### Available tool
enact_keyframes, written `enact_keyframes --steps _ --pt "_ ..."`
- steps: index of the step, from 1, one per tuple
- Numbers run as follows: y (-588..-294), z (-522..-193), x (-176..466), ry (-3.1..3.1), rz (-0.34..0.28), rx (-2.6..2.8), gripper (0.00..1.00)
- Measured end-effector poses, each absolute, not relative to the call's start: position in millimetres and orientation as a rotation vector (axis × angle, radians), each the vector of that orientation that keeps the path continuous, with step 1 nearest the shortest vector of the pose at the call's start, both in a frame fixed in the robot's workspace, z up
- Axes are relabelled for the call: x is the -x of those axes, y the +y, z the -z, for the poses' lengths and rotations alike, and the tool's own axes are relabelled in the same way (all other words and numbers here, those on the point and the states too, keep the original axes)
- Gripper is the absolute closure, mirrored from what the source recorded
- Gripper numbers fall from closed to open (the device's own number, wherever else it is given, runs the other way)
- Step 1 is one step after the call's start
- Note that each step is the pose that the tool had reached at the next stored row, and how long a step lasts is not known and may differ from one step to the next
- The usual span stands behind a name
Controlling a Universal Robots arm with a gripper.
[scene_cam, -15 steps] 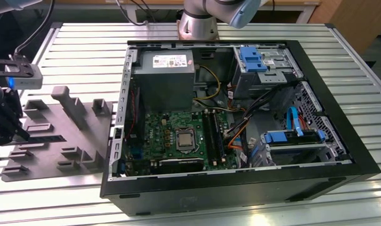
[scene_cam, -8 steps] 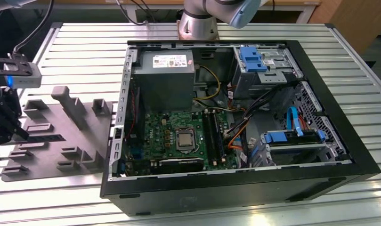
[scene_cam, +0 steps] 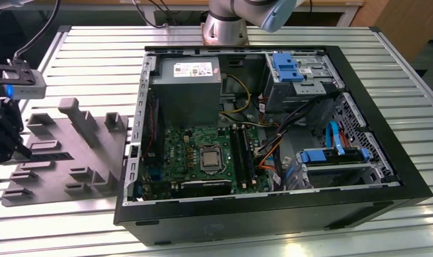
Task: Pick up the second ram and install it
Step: 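Pick up the second ram and move it above second insertion slot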
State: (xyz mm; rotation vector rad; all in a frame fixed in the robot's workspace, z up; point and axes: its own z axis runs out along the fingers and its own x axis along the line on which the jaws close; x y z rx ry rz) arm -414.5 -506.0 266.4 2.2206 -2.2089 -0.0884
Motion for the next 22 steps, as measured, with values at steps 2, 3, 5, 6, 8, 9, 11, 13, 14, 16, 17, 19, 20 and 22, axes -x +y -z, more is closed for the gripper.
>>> enact_keyframes --steps 2,3,5,6,8,9,11,13,14,16,17,19,20,22 --pt "-506.0 -268.4 414.6 -2.209 0.088 -2.221 0.89" --pt "-506.0 -268.7 414.5 -2.209 0.088 -2.221 0.89" --pt "-506.0 -269.2 414.5 -2.209 0.088 -2.221 0.89" --pt "-506.0 -269.5 414.5 -2.209 0.088 -2.221 0.89" --pt "-506.0 -270.0 414.5 -2.209 0.088 -2.221 0.89" --pt "-506.0 -270.4 414.5 -2.209 0.088 -2.221 0.89" --pt "-506.0 -271.3 414.5 -2.209 0.088 -2.22 0.89" --pt "-506.0 -272.1 414.8 -2.209 0.088 -2.221 0.89" --pt "-506.0 -272.8 414.9 -2.209 0.088 -2.221 0.89" --pt "-506.0 -274.1 414.9 -2.209 0.088 -2.221 0.89" --pt "-506.0 -274.6 415.0 -2.209 0.088 -2.221 0.89" --pt "-506.0 -276.3 415.0 -2.209 0.088 -2.221 0.89" --pt "-506.0 -277.3 415.0 -2.209 0.088 -2.221 0.89" --pt "-506.0 -279.4 415.1 -2.209 0.088 -2.221 0.89"
